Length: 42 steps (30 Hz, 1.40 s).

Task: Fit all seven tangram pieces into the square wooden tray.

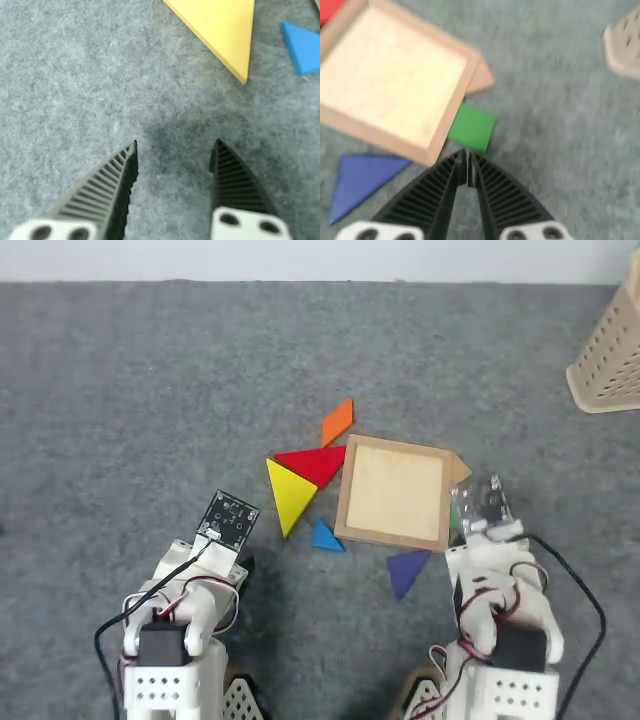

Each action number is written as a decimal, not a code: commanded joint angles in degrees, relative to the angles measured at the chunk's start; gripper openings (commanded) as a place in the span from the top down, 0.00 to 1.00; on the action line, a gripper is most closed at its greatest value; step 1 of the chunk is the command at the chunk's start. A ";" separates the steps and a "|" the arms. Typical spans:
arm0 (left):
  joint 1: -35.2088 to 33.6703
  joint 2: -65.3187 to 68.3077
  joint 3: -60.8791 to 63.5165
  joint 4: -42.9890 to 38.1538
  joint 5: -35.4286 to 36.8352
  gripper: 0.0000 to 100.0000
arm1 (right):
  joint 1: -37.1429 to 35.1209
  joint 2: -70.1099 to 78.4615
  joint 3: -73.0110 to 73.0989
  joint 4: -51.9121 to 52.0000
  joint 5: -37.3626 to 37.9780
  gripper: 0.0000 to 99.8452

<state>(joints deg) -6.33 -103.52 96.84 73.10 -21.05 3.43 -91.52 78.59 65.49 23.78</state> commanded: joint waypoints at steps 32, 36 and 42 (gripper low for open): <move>0.18 -0.70 -0.31 0.09 -0.35 0.78 | -25.45 95.43 -68.13 -3.74 -16.62 0.83; 0.18 -0.70 -0.31 0.09 -0.35 0.78 | -28.26 103.08 -70.33 -5.32 -16.62 0.83; 0.18 -0.70 -0.31 0.09 -0.35 0.78 | -28.35 110.46 -70.42 -7.16 -18.29 0.83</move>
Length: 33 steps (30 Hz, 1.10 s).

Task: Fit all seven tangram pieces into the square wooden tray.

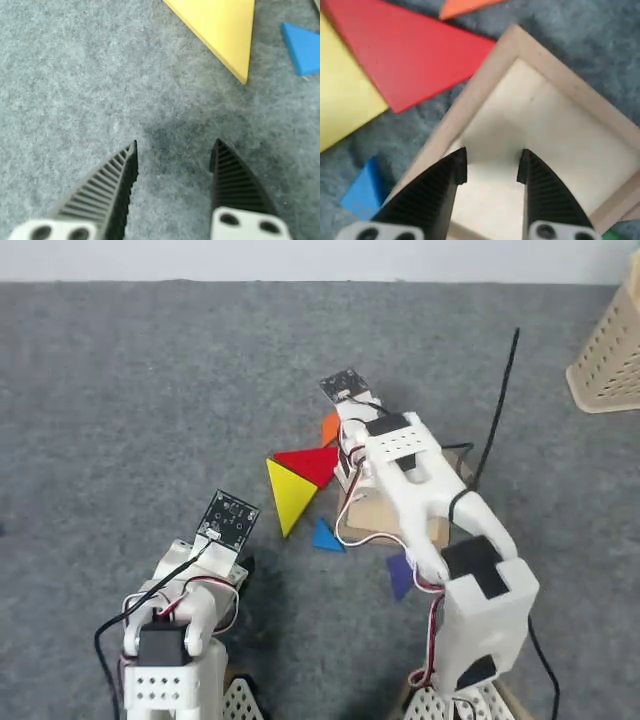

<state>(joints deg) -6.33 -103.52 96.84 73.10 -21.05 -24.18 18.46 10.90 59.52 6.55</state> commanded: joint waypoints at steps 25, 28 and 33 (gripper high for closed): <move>0.18 -0.70 -0.31 0.09 -0.35 0.78 | 4.00 1.71 -0.18 2.42 -0.62 0.83; 0.18 -0.70 -0.31 0.09 -0.35 0.78 | 4.97 1.71 0.09 2.51 -0.62 0.83; 0.18 -0.70 -0.31 0.09 -0.35 0.78 | 8.75 1.71 1.41 2.59 -0.53 0.83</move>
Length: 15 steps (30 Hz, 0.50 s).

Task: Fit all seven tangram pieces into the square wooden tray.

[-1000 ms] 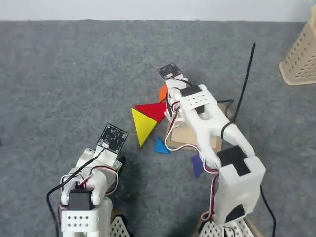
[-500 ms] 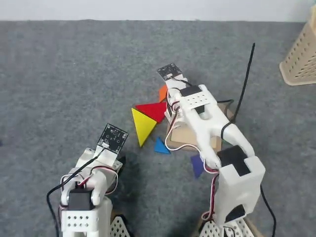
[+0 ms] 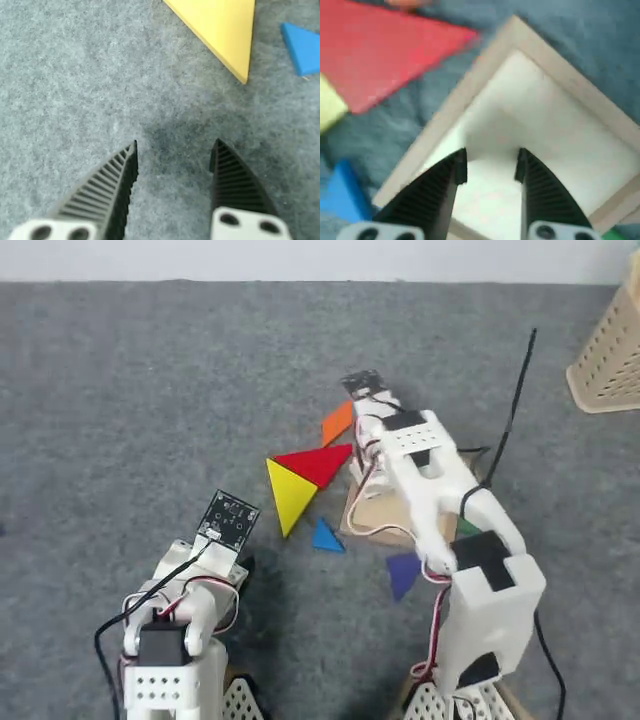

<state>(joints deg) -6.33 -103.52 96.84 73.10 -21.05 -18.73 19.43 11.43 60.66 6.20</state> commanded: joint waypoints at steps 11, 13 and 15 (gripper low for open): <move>0.18 -0.70 -0.31 0.09 -0.35 0.78 | -8.48 -2.95 2.81 2.59 3.52 0.83; 0.18 -0.70 -0.31 0.09 -0.35 0.78 | -9.10 -6.11 2.73 3.56 3.25 0.83; 0.18 -0.70 -0.31 0.09 -0.35 0.78 | -8.75 -10.59 2.73 4.88 3.16 0.83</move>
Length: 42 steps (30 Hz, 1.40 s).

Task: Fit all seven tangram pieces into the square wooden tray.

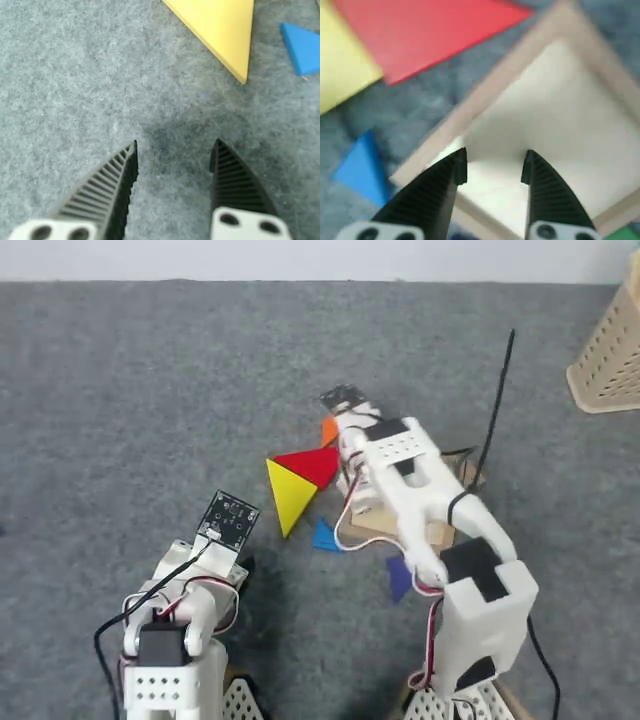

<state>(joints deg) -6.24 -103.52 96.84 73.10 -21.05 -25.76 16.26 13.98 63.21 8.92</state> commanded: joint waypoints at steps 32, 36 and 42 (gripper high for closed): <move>0.09 -0.70 -0.31 0.09 -0.35 0.78 | -6.90 2.24 -18.64 1.80 34.73 0.66; 0.09 -0.70 -0.31 0.09 -0.35 0.78 | -8.57 4.88 -19.96 0.92 40.79 0.63; 0.09 -0.70 -0.31 0.09 -0.35 0.78 | -8.66 11.47 -23.21 -2.24 41.93 0.62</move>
<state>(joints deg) -6.24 -103.52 96.84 73.10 -21.05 -33.67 27.16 -4.92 62.42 49.98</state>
